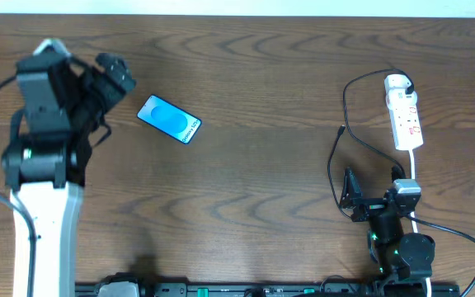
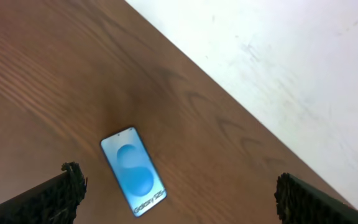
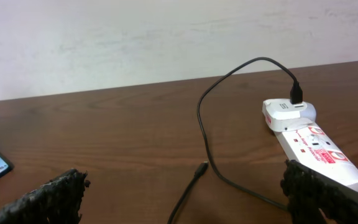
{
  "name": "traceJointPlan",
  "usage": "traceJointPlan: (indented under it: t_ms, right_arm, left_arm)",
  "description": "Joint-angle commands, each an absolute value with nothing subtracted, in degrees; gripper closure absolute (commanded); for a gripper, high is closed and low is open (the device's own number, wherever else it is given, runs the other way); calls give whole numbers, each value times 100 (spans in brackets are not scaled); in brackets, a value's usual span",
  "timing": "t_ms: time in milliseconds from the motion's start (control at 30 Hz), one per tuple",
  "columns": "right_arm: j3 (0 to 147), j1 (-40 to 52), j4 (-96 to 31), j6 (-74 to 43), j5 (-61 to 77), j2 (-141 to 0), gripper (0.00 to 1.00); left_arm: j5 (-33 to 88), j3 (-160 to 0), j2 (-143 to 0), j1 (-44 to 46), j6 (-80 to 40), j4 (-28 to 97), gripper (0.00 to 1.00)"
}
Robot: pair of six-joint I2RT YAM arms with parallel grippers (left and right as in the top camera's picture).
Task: Plug charger to phone and switch on socket
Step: 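Move the left gripper forward over the blue phone, then lower the left gripper and grasp the phone's top edge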
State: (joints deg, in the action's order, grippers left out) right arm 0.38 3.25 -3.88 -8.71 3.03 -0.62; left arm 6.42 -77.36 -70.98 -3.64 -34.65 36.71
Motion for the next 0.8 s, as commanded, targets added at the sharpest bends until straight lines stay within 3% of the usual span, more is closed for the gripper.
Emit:
traceJointPlan:
  t_ms: [0, 567, 767]
  right_arm:
    - [30, 338, -410, -917, 331, -34, 1]
    - [30, 338, -410, -917, 331, -38, 1]
    - [30, 338, -410, -917, 331, -38, 1]
  left_arm:
    - [327, -8270, -7701, -163, -3760, 3813, 1]
    - [-1302, -9524, -9310, 838, -5065, 4414, 1]
    - [-1358, -9832, -9885, 884, -5537, 4451, 1]
